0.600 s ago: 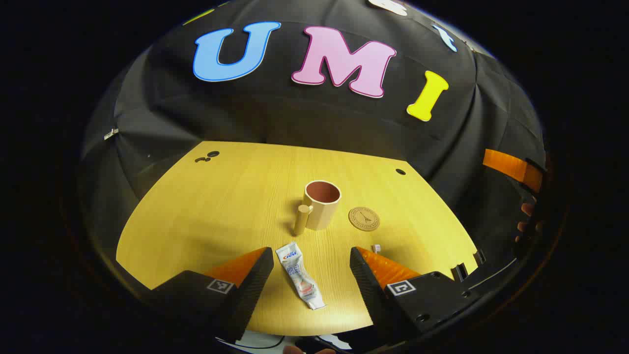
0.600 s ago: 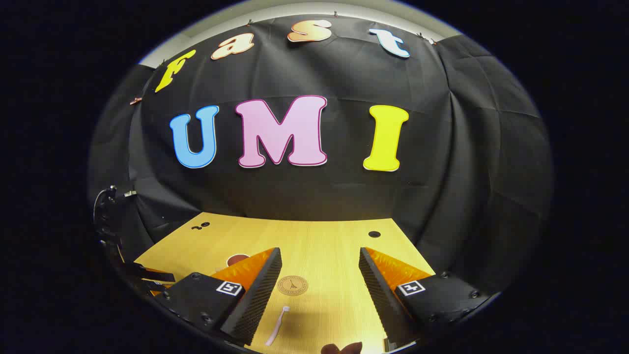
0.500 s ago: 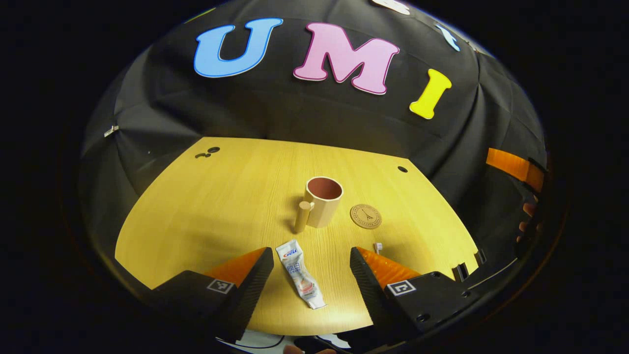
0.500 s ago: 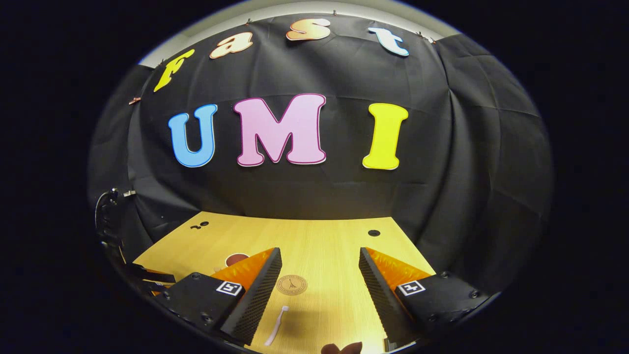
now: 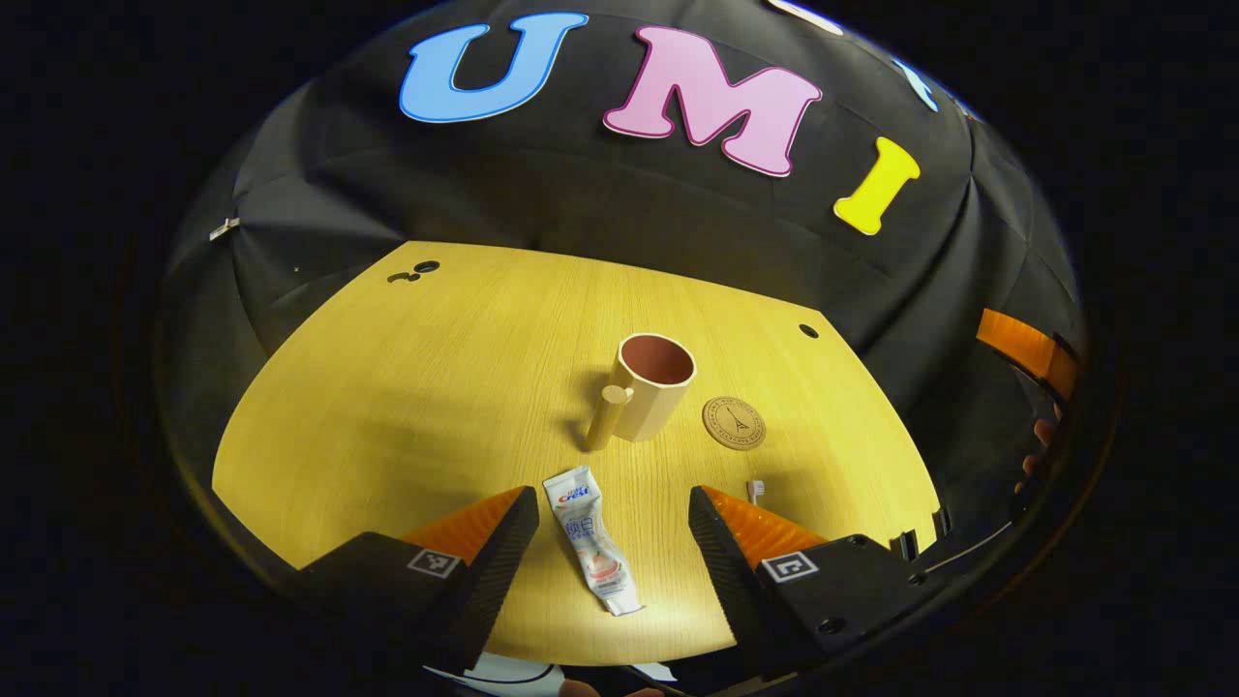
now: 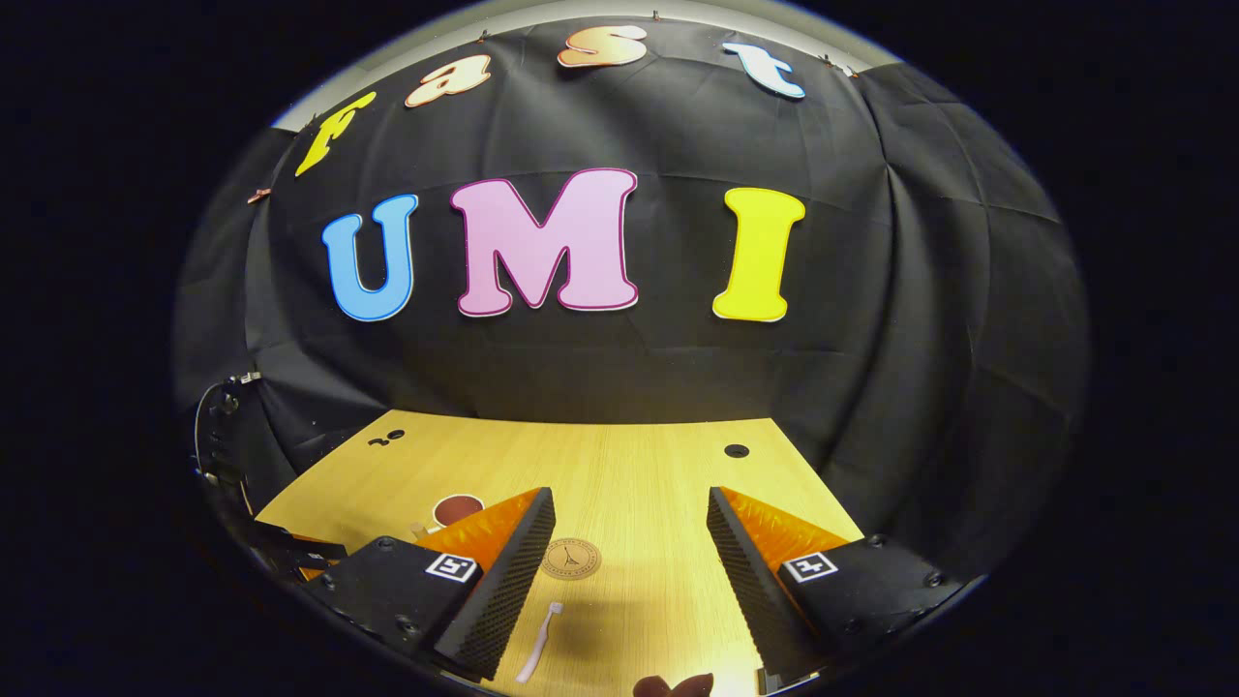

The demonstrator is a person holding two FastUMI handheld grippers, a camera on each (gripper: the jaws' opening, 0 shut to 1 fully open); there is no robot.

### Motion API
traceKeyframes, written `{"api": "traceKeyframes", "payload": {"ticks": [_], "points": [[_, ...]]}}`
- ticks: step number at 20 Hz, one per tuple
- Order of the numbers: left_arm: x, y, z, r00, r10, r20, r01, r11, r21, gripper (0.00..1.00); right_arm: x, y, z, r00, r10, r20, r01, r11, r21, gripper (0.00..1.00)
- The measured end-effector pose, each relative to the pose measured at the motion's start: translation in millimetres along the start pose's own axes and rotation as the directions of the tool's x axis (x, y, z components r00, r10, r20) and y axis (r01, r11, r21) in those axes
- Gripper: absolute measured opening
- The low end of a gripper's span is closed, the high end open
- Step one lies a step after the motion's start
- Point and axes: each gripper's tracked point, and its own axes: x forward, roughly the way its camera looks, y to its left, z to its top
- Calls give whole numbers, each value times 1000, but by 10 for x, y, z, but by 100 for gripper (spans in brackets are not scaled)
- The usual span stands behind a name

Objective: Put the toothbrush and toothpaste on the desktop into the cup, then pick up the cup and place it on the coaster on the desktop.

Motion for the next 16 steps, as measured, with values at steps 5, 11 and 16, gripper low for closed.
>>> {"api": "traceKeyframes", "payload": {"ticks": [5,11,16], "points": [[43,28,-31,1000,3,-21,-3,1000,-1,97,95,21,-47,1000,1,-16,-1,1000,-2,97],[177,64,-348,988,-7,-153,4,1000,-22,96,129,12,-170,999,-7,-53,7,1000,-5,97],[412,147,-565,966,-13,-258,-10,996,-89,94,118,-53,-286,996,-23,-83,23,1000,-8,97]]}}
